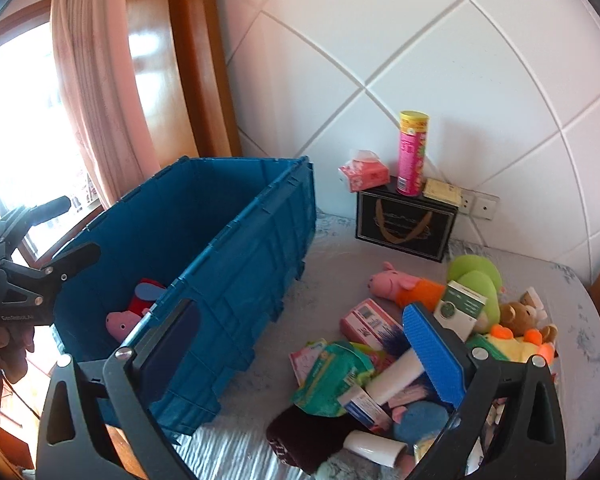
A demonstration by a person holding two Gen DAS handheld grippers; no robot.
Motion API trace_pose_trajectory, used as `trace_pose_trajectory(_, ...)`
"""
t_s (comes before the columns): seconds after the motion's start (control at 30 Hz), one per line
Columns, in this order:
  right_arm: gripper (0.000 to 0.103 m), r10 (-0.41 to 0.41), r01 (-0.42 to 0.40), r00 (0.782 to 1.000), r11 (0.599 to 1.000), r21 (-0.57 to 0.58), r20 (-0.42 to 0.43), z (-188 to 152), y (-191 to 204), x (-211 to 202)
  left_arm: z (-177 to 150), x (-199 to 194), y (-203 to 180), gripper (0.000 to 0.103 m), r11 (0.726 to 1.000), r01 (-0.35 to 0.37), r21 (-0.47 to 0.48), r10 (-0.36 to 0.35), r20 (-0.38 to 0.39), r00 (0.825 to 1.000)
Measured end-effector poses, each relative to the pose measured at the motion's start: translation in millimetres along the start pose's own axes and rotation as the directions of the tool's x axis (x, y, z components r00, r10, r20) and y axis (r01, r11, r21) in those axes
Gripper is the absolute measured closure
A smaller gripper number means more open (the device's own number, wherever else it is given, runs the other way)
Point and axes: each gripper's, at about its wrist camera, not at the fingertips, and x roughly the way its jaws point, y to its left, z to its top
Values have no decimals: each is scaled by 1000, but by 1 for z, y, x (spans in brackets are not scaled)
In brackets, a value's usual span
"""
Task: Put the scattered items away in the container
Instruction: 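Withdraw both tools from the crate back toward the pile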
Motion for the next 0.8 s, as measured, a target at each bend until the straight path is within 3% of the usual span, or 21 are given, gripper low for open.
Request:
trace_pose_trajectory(0.37, 0, -126, 134, 989, 986, 104, -80, -61, -121, -50, -11, 36, -115, 1, 993, 94, 66, -87, -93, 992)
trace_pose_trajectory(0.63, 0, -183, 217, 967, 957, 193, -179, -118, -211, -75, -36, 70, -184, 1, 984, 149, 96, -130, -180, 975)
trace_pose_trajectory(0.8, 0, -190, 238, 956, 949, 209, -224, -147, -239, -80, -55, 86, -225, 1, 972, 206, 116, -176, -223, 959)
